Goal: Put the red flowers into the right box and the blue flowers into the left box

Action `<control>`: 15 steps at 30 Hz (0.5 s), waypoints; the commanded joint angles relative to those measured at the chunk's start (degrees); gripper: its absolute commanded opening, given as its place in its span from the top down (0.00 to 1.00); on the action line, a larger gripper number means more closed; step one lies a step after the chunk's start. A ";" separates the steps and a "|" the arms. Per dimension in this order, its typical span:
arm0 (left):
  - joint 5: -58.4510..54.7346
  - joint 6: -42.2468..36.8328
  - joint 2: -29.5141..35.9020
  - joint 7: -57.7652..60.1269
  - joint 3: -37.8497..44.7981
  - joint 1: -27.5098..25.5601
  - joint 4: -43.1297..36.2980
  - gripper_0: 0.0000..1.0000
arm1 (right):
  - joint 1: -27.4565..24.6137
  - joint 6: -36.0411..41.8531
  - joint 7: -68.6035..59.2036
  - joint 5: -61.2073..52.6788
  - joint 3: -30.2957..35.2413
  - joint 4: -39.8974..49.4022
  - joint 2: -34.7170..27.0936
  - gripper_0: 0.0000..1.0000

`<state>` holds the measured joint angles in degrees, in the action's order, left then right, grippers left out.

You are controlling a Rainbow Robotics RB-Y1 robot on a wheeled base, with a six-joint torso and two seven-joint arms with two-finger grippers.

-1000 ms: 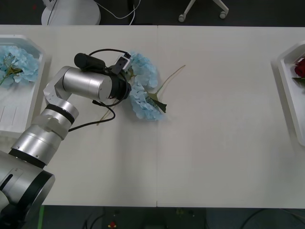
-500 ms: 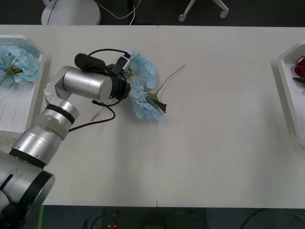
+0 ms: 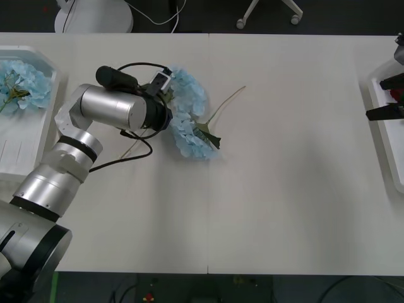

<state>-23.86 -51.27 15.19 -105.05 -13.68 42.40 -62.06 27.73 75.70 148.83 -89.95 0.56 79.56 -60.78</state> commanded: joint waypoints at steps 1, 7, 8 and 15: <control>-3.48 -11.75 3.10 2.84 8.67 -0.12 -12.74 1.00 | 1.54 1.29 6.17 -3.13 -0.64 6.04 -3.03 0.08; -9.10 -21.51 9.07 2.40 18.95 -0.91 -20.82 1.00 | 1.45 2.96 6.17 -3.22 -0.91 11.32 -2.68 0.08; -10.95 -21.60 10.39 2.13 21.41 -1.71 -21.61 1.00 | 1.45 2.88 6.17 -3.57 -1.26 12.20 -2.68 0.08; -22.90 -15.44 18.48 -4.02 34.77 -9.79 -21.88 1.00 | 1.54 2.08 6.17 -5.59 -3.90 14.22 -1.80 0.08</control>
<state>-44.31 -69.15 28.34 -105.12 16.54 37.05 -81.79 27.73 78.27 155.88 -94.23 -2.01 92.19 -60.88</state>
